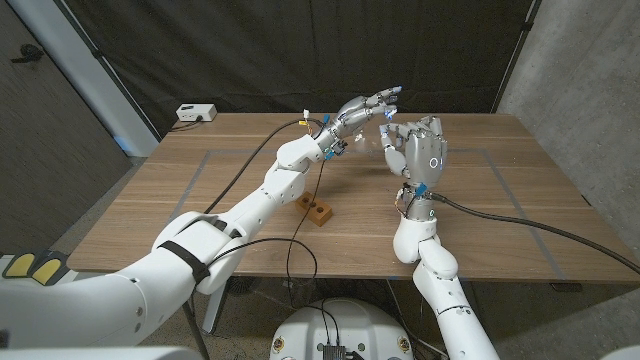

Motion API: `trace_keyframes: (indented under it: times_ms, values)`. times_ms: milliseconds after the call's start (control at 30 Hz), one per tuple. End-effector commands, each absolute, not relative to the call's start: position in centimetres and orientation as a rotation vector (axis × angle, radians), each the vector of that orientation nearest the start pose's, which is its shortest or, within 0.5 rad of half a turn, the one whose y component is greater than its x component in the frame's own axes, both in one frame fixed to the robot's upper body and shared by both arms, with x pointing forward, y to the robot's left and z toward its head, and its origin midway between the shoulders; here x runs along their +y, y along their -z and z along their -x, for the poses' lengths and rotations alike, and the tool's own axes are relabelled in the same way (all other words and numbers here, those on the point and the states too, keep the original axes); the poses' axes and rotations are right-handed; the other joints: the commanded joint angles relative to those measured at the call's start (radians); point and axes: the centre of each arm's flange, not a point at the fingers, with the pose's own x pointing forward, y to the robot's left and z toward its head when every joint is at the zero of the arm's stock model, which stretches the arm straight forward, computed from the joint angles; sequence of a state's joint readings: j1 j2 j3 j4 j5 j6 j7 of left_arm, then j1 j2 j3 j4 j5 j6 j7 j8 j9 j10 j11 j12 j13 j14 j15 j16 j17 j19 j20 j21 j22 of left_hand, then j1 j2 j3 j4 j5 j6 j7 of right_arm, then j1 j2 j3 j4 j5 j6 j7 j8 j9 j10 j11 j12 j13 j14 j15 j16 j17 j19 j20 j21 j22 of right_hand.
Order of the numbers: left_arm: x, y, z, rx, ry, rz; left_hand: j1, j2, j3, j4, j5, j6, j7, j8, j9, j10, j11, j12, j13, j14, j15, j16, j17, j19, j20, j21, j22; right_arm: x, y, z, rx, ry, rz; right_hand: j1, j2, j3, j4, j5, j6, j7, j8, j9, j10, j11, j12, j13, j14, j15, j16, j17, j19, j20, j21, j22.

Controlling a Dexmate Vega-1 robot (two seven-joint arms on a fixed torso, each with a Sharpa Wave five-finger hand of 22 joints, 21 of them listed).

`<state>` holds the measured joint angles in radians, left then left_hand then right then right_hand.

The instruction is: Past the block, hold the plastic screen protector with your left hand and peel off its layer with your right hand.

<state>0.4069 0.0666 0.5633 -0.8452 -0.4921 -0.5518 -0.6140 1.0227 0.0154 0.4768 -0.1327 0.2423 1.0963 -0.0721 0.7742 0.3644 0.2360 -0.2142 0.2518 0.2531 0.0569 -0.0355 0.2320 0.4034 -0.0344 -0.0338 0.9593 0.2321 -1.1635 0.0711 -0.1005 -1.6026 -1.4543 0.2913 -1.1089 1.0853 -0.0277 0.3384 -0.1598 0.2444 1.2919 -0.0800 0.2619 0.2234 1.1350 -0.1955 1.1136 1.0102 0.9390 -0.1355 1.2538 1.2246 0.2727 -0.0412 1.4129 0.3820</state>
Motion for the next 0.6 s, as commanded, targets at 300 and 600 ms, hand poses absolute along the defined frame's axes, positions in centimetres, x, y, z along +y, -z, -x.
trace_keyframes:
  times_ms: [300,600]
  values:
    - [3.1,-8.7,-63.5,-0.863,0.964,-0.211,0.012,-0.005,0.016,-0.008,0.018,0.007,0.031,0.017,0.014,0.022,0.001,0.011,0.004,0.008,-0.072,-0.001,0.001,-0.003,-0.018,0.017,-0.003,-13.4,2.9,-51.6,-1.391,0.909,0.986,-0.004,-0.016,0.03,0.001,0.015,0.01,-0.007,0.006,0.022,-0.004,-0.001,-0.016,-0.014,0.01,-0.084,0.003,0.005,-0.005,-0.13,0.024,-0.019]
    - [3.2,-8.7,-63.6,-0.864,0.954,-0.201,0.013,-0.005,0.021,-0.009,0.025,0.002,0.036,0.018,0.02,0.029,0.0,0.013,0.004,0.009,-0.074,-0.001,0.0,-0.004,-0.019,0.022,-0.006,-13.2,2.9,-52.0,-1.386,0.912,1.01,-0.011,-0.025,0.049,0.001,0.019,0.014,-0.009,0.007,0.022,0.004,-0.002,-0.015,-0.007,0.012,-0.084,0.004,0.005,-0.007,-0.134,0.037,-0.039]
